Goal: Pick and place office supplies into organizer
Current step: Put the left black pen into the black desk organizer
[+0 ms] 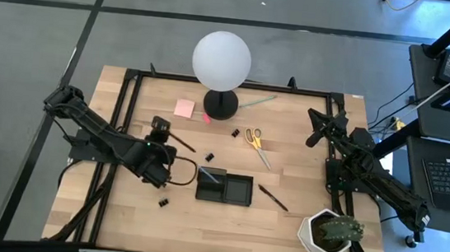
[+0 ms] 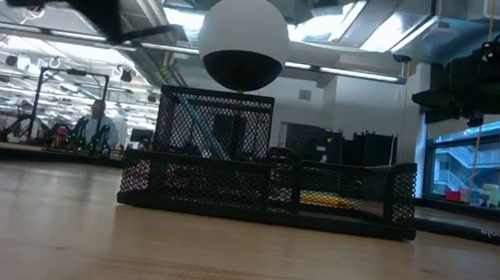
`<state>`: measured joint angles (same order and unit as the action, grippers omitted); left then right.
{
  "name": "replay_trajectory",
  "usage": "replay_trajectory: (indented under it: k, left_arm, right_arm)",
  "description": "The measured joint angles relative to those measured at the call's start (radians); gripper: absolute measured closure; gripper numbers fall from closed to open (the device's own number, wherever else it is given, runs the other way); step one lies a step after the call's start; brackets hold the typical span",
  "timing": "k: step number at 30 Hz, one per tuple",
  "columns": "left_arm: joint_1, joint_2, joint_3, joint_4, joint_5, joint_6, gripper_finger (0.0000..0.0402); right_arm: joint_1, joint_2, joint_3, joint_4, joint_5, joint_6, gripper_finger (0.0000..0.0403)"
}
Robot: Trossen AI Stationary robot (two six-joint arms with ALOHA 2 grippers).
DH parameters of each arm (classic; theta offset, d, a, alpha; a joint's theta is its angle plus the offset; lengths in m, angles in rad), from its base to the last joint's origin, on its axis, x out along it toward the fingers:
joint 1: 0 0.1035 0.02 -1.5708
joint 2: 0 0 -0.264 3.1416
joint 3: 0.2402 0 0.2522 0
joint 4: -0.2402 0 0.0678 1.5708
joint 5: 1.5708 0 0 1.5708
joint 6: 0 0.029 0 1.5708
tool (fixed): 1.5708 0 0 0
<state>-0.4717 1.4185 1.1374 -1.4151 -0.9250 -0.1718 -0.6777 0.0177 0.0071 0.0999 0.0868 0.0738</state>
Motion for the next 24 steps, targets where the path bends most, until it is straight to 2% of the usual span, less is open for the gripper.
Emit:
replay_trajectory:
  k: [5, 12, 19, 24]
  left_arm:
    - [0.000, 0.000, 0.000, 0.216, -0.188, 0.312, 0.0380]
    - [0.002, 0.003, -0.031, 0.467, -0.342, 0.766, 0.0380]
    - [0.011, 0.081, -0.068, 0.595, -0.487, 1.047, 0.0380]
    - [0.011, 0.177, -0.075, 0.667, -0.624, 1.119, 0.0380]
  right_arm:
    - [0.000, 0.000, 0.000, 0.000, 0.000, 0.000, 0.0366]
    - [0.000, 0.000, 0.000, 0.000, 0.000, 0.000, 0.0366]
    - [0.000, 0.000, 0.000, -0.005, 0.000, -0.001, 0.0366]
    - [0.000, 0.000, 0.000, -0.006, 0.000, 0.000, 0.0366]
